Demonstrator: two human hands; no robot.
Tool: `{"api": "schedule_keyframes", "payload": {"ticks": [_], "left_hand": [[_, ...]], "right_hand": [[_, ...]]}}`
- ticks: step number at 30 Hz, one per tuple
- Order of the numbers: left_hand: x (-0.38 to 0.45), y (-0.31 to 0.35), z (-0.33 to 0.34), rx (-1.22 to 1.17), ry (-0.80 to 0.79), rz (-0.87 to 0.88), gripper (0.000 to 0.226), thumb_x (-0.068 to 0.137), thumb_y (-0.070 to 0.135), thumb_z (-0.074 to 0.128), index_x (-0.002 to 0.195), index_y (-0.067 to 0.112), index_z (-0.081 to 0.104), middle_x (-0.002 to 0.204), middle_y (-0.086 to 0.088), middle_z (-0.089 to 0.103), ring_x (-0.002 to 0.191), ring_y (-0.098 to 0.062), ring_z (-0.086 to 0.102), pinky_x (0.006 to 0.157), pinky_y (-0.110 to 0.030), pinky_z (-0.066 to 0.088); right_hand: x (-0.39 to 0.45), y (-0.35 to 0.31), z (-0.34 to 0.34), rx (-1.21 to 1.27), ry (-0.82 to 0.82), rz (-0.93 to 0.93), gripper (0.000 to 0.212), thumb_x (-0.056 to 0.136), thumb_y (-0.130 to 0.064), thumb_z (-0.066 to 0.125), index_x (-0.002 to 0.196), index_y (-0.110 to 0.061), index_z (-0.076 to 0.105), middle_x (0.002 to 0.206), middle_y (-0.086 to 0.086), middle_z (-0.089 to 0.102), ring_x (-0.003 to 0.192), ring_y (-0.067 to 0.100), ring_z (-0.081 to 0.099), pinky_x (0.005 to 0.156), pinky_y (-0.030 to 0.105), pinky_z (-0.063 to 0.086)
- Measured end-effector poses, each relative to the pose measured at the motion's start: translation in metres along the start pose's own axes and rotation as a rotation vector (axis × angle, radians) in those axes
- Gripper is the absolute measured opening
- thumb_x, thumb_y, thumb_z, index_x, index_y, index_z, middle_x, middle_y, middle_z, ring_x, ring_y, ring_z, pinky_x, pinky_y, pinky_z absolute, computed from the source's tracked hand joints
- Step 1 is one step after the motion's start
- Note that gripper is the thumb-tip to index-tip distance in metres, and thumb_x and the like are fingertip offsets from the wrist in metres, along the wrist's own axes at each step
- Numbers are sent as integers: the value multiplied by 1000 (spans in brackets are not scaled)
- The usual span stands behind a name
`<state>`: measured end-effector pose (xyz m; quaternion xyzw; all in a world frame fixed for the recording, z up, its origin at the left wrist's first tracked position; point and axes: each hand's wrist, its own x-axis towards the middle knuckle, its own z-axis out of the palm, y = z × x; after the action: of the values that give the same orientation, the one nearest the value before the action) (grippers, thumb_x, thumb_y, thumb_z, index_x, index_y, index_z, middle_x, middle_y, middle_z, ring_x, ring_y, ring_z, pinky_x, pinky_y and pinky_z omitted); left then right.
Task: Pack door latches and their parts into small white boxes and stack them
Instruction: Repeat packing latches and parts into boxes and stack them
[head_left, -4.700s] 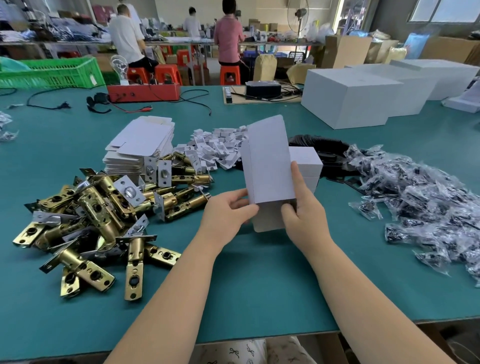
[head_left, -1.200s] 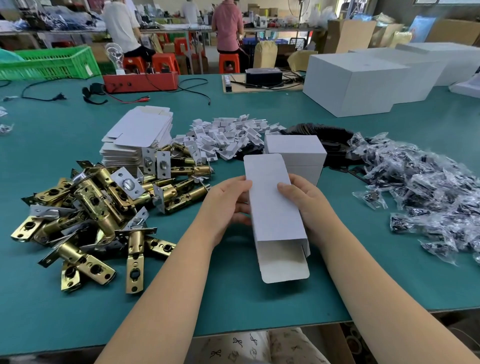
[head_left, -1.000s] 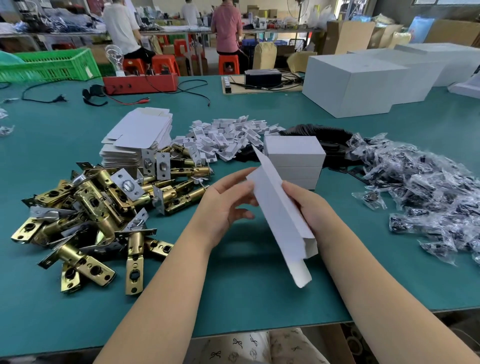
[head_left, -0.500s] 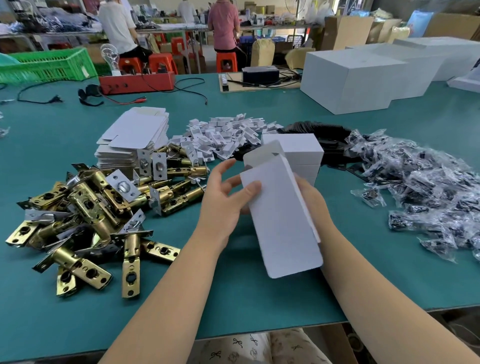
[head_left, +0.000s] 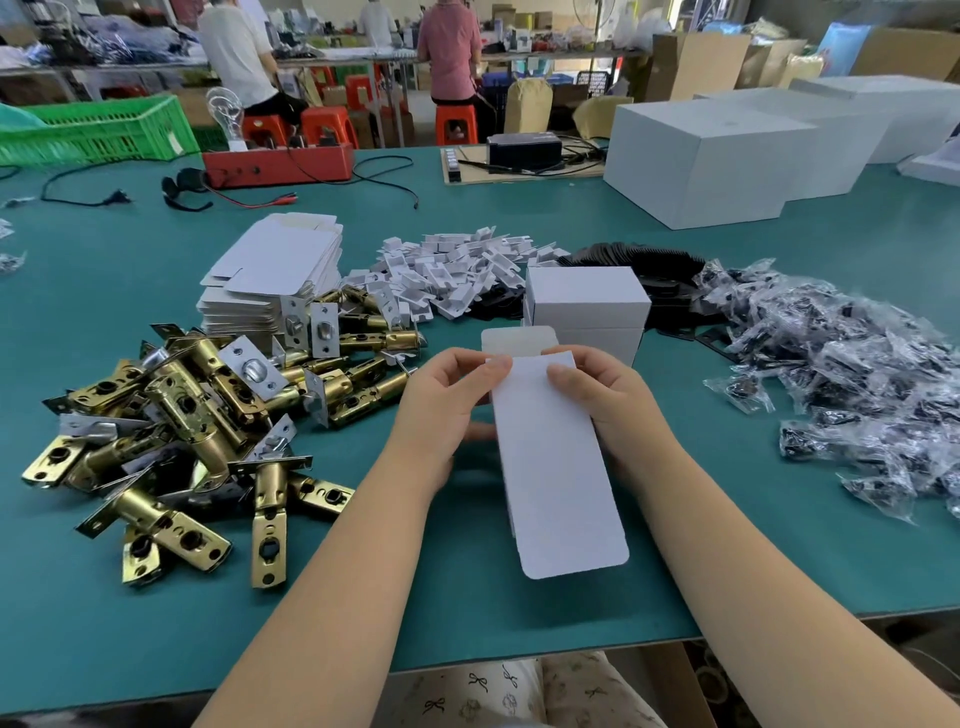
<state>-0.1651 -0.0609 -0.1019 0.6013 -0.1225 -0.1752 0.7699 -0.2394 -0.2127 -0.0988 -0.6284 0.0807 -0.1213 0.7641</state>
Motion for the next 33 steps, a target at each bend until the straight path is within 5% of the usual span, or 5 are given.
{"api": "schedule_keyframes", "payload": {"ticks": [12,16,24,30,33], "left_hand": [[6,0,1,-111,-25,-177,16,92,15,62,79,13,53,79,-7,64,59,-16,63,46,-26,51],[3,2,-3,-50,-161,-280,24,91,2,55,113,6,63,90,-9,68,62,-18,62,49,-29,54],[1,4,-12,187,-253,-226,27,90,-2,56,104,13,74,89,-6,74,73,-16,69,57,-32,57],[-3,8,-9,163,-422,-292,53,87,63,52,117,23,71,113,-13,70,90,-24,67,64,-36,58],[-5,9,-7,162,-393,-283,33,87,41,58,110,25,75,106,-12,71,85,-23,67,61,-34,58]], "right_hand": [[-3,-5,-1,48,7,178,11,90,-19,63,85,-11,70,73,5,70,57,16,64,50,24,51],[0,-2,-5,-10,13,191,11,84,-20,70,80,-11,74,75,8,72,59,18,65,52,24,52],[3,2,-10,-94,-79,232,10,82,-21,72,86,-13,77,85,9,74,67,18,69,56,24,53],[8,2,-11,-78,-2,172,28,69,-16,78,88,-15,58,82,3,64,64,14,61,55,22,50],[10,4,-13,-142,9,155,26,75,-17,77,94,-15,59,89,2,66,70,12,63,59,22,50]]}}
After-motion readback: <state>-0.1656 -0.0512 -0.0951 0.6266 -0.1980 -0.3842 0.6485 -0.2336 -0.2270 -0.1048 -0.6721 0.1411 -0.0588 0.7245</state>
